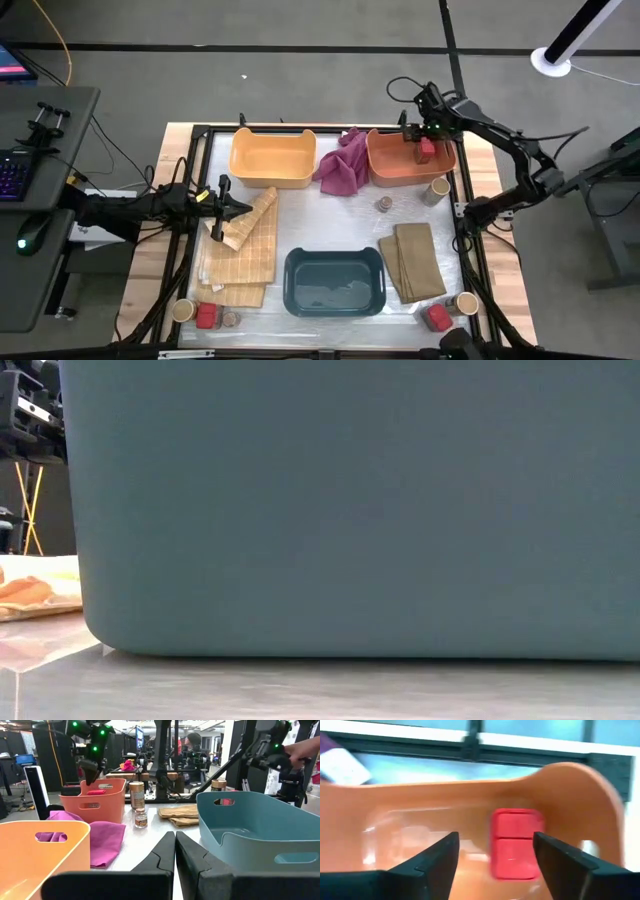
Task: Sort spices by type
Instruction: Put the top right red seasoning can into the orange bin
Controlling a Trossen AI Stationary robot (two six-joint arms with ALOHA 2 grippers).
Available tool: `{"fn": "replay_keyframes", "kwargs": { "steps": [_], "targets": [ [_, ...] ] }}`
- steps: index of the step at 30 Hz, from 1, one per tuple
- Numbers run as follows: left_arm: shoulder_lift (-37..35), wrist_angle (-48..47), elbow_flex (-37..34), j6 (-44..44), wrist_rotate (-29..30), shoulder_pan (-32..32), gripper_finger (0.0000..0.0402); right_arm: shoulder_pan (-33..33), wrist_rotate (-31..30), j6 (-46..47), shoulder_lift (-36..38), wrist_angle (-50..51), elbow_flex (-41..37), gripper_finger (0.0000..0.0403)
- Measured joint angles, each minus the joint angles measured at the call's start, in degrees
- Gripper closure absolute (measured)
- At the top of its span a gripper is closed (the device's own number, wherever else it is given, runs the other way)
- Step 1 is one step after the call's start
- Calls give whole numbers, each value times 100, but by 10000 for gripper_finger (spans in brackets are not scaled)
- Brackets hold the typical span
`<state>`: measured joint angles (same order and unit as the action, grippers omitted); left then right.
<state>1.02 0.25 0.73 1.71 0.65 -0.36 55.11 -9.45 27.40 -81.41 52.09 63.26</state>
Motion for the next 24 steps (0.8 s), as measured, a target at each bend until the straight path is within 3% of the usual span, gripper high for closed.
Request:
{"fn": "replay_keyframes", "kwargs": {
  "steps": [4, 10, 17, 24],
  "targets": [
    [0, 1, 0, -1, 0, 1, 401, -239, 237, 64, -6, -63, -2, 224],
    [0, 0, 0, 0, 1, 0, 401, -628, 122, -129, -248, -80, 0, 385],
    [0, 0, 0, 0, 1, 2, 401, -561, 5, -88, -839, 20, -2, 399],
    [0, 1, 0, -1, -1, 1, 402, -542, -251, -91, -863, 40, -2, 400]
  ]
}}
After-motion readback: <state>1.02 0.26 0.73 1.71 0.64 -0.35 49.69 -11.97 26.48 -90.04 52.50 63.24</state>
